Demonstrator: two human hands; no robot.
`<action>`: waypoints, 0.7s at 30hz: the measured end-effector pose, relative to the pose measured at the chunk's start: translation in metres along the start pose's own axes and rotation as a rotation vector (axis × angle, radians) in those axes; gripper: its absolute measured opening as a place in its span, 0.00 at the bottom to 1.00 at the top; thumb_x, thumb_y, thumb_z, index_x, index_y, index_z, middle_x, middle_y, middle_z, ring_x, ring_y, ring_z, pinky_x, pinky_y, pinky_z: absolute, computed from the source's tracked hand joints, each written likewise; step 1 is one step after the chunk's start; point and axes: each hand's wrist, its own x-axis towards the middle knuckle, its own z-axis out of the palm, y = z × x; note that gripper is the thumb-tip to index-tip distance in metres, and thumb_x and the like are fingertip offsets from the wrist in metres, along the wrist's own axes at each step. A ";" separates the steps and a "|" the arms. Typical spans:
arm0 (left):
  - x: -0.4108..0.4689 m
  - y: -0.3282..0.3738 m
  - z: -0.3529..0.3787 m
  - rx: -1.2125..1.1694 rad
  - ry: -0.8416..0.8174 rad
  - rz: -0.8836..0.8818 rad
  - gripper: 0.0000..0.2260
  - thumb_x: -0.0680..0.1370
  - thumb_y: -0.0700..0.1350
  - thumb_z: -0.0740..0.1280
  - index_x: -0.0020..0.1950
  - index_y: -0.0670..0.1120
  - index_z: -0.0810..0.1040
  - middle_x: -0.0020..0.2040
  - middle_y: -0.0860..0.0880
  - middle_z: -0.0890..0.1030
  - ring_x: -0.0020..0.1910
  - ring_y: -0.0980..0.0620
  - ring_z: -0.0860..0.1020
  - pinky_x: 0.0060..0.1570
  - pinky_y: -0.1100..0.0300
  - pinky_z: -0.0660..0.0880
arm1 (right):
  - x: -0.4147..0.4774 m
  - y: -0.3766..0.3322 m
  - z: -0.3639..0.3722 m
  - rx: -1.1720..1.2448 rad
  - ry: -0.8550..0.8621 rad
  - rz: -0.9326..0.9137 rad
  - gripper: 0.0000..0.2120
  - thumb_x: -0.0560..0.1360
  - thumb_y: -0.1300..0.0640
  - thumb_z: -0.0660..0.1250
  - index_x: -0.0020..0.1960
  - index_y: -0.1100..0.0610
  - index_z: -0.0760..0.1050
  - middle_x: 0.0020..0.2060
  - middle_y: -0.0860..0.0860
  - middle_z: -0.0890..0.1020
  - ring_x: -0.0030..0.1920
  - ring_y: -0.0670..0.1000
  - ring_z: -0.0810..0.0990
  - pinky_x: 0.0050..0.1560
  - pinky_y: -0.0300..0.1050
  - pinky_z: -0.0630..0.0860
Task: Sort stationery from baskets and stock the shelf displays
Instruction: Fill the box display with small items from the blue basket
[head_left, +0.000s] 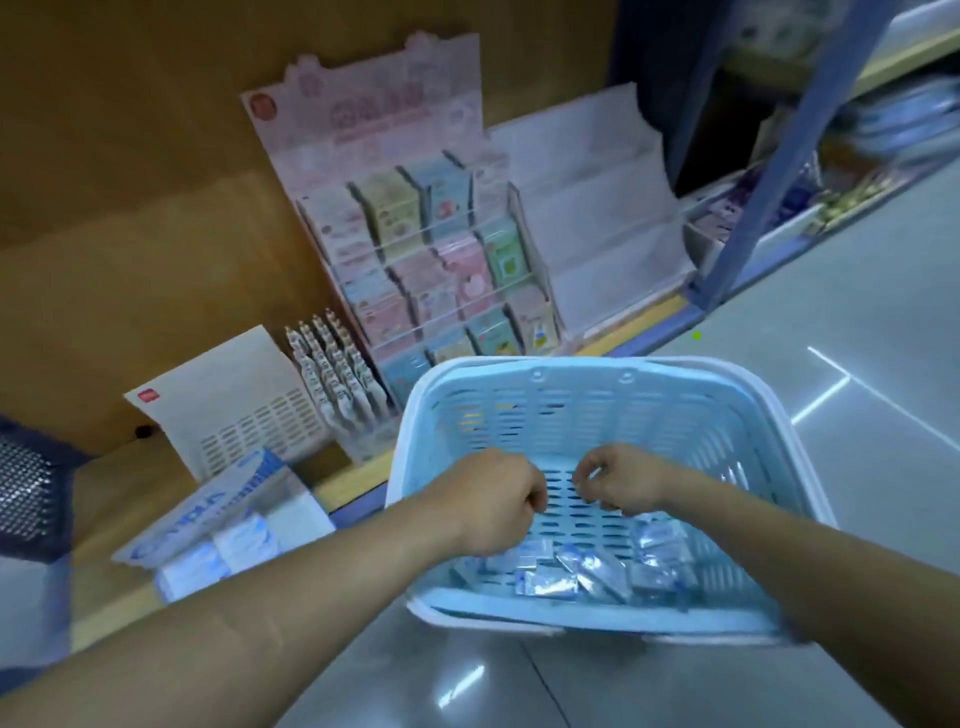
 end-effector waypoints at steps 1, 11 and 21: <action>0.010 0.004 0.009 0.001 -0.052 -0.004 0.15 0.76 0.39 0.60 0.58 0.50 0.81 0.57 0.48 0.82 0.58 0.47 0.77 0.56 0.57 0.73 | 0.002 0.008 0.005 0.007 -0.036 0.048 0.04 0.78 0.54 0.65 0.47 0.53 0.76 0.36 0.51 0.78 0.34 0.50 0.73 0.27 0.37 0.67; 0.059 -0.005 0.076 0.156 -0.429 -0.034 0.31 0.70 0.52 0.76 0.68 0.45 0.68 0.63 0.42 0.72 0.59 0.41 0.74 0.55 0.52 0.73 | -0.001 0.023 0.022 -0.355 -0.219 -0.135 0.31 0.70 0.45 0.75 0.68 0.52 0.68 0.54 0.49 0.76 0.45 0.47 0.75 0.44 0.37 0.70; 0.047 -0.007 0.084 0.066 -0.379 -0.109 0.25 0.71 0.51 0.76 0.63 0.45 0.71 0.59 0.45 0.76 0.56 0.45 0.75 0.48 0.56 0.71 | -0.004 0.031 0.046 -0.675 -0.179 -0.287 0.28 0.64 0.44 0.79 0.55 0.53 0.70 0.50 0.51 0.73 0.51 0.52 0.72 0.46 0.45 0.68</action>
